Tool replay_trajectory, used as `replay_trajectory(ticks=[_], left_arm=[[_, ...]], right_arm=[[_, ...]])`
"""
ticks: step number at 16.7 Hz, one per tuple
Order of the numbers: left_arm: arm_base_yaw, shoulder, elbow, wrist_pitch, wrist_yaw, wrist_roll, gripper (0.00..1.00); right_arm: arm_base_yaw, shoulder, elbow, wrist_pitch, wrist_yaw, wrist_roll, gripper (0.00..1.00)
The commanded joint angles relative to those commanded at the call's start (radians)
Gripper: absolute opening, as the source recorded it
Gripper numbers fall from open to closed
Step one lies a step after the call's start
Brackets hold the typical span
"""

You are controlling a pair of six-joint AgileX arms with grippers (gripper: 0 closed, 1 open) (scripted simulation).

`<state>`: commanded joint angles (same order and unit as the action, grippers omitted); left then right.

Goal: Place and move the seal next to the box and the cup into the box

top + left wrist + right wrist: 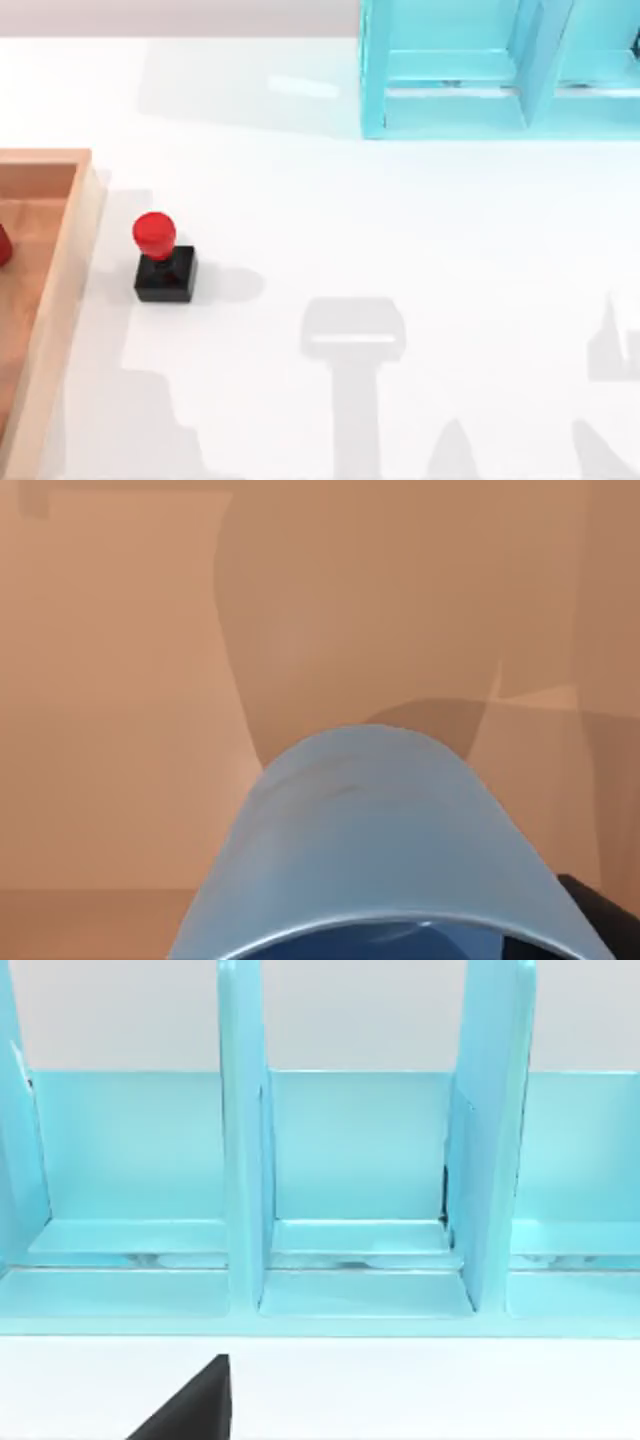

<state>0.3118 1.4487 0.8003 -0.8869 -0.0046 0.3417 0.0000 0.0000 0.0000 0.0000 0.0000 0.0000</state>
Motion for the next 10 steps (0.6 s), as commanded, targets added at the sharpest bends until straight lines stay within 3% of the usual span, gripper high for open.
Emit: replay_trajectory(ticks=[10], left_arm=[[0.0,0.0,0.0,0.0,0.0,0.0,0.83]], right_arm=[[0.0,0.0,0.0,0.0,0.0,0.0,1.0]])
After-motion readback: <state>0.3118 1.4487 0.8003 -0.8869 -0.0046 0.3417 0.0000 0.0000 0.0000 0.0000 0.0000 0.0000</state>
